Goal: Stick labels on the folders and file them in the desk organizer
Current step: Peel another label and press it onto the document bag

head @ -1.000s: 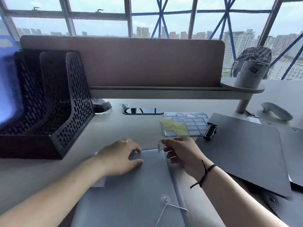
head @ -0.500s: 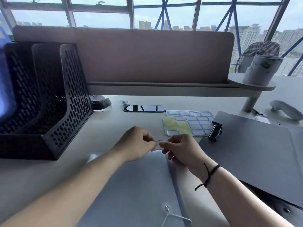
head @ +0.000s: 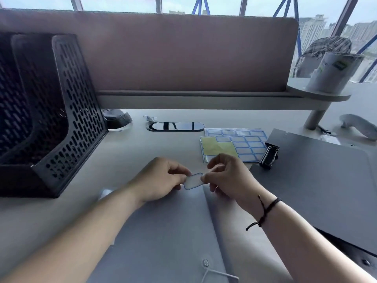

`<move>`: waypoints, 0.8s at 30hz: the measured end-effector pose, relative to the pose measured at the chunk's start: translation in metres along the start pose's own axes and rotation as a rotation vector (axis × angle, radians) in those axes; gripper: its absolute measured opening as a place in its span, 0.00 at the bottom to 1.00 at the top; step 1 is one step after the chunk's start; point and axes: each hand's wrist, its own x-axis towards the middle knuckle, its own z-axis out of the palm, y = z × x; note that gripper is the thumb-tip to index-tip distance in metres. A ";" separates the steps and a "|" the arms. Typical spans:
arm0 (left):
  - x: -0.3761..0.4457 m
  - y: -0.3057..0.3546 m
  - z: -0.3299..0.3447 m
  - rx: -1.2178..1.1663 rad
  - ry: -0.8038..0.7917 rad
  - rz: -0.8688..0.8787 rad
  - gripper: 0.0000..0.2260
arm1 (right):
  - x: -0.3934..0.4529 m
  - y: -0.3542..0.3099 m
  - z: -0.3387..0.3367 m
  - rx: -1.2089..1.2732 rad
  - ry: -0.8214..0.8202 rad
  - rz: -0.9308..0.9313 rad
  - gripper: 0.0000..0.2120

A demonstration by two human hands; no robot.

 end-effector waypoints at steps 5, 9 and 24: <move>-0.001 -0.002 0.004 0.083 0.070 0.047 0.06 | 0.001 0.002 0.000 -0.121 -0.041 0.016 0.13; -0.001 -0.004 0.009 0.224 0.115 0.089 0.03 | 0.002 0.004 0.002 -0.182 -0.023 -0.009 0.13; -0.008 -0.002 0.012 0.332 0.131 0.188 0.02 | 0.001 0.005 0.005 -0.264 -0.023 0.003 0.13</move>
